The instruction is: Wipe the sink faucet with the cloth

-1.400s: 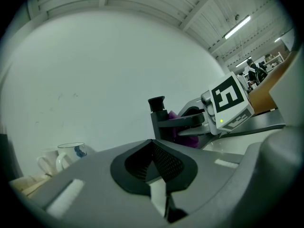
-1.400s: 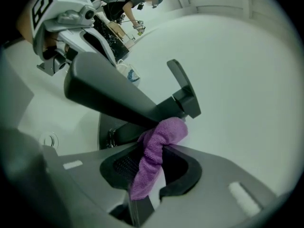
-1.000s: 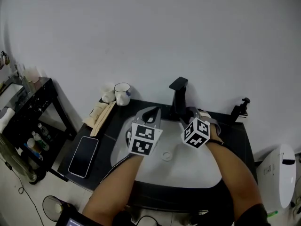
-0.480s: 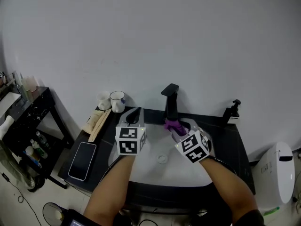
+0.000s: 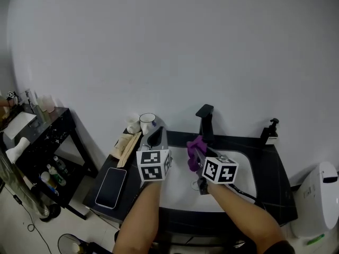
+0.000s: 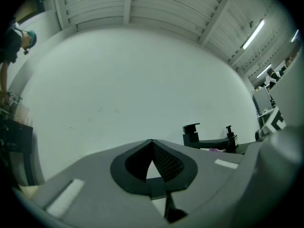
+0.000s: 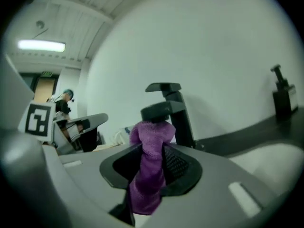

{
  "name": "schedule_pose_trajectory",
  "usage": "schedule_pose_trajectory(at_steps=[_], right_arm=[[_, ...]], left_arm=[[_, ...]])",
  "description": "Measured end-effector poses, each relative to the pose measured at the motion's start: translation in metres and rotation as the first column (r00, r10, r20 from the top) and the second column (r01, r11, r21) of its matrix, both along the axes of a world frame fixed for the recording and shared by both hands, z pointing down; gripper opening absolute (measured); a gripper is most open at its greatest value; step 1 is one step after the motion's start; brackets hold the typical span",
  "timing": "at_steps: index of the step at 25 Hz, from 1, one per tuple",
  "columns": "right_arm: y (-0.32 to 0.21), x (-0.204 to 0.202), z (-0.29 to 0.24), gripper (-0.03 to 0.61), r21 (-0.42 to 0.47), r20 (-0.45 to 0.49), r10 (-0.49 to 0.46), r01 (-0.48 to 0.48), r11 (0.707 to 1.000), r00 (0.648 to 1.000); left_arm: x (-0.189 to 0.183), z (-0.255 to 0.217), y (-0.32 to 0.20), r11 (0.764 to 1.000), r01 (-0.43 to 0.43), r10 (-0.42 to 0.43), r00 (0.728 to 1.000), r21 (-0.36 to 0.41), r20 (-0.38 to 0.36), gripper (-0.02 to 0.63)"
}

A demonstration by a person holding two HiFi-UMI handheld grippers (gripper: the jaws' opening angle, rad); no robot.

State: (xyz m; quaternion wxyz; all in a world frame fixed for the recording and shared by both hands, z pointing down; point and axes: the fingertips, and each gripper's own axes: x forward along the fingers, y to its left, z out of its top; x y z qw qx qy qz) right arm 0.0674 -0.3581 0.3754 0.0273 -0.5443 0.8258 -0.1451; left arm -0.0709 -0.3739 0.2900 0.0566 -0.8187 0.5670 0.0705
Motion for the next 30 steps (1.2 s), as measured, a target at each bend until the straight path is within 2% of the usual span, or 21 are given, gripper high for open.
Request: schedule_pose_trajectory(at_steps=[1,3,5,8,13,17,19,23,26,30], right_arm=[[-0.005,0.001,0.003,0.112,-0.027,0.091,0.047,-0.044,0.999,0.995],[-0.012,0.002,0.007,0.109,-0.064,0.243,0.144,-0.133,0.989,0.959],[-0.017,-0.003,0.004,0.106,-0.056,0.329,0.214,-0.208,0.977,0.920],[-0.026,-0.016,-0.008,0.104,-0.033,0.430,0.262,-0.275,0.961,0.864],[-0.047,-0.024,-0.024,0.103,-0.029,0.558,0.298,-0.341,0.940,0.775],[-0.068,-0.024,-0.040,0.103,-0.041,0.647,0.310,-0.374,0.926,0.696],[-0.076,-0.023,-0.048,0.103,-0.024,0.661,0.305,-0.387,0.922,0.686],[-0.087,-0.025,-0.059,0.103,0.043,0.652,0.285,-0.410,0.911,0.702],[-0.093,-0.021,-0.056,0.103,0.027,0.681,0.305,-0.438,0.898,0.666],[-0.095,-0.022,-0.068,0.098,0.057,0.689,0.295,-0.456,0.888,0.662]], left_arm=[[-0.003,-0.002,0.000,1.000,0.006,-0.006,1.000,0.005,-0.010,0.017],[-0.008,-0.005,0.002,1.000,0.016,-0.016,1.000,0.013,-0.021,0.017],[-0.013,-0.007,0.003,0.999,0.027,-0.026,0.999,0.022,-0.023,0.017],[-0.023,-0.014,0.007,0.998,0.042,-0.040,0.998,0.042,-0.050,0.017],[-0.038,-0.024,0.012,0.998,0.047,-0.039,0.987,0.051,-0.158,0.017],[-0.049,-0.029,0.014,0.995,0.072,-0.059,0.979,0.062,-0.193,0.017],[-0.052,-0.030,0.016,0.994,0.083,-0.068,0.978,0.068,-0.199,0.017],[-0.055,-0.030,0.016,0.996,0.067,-0.049,0.970,0.065,-0.239,0.017],[-0.055,-0.030,0.015,0.996,0.057,-0.039,0.966,0.065,-0.254,0.017],[-0.055,-0.031,0.017,0.996,0.058,-0.037,0.965,0.071,-0.261,0.017]])
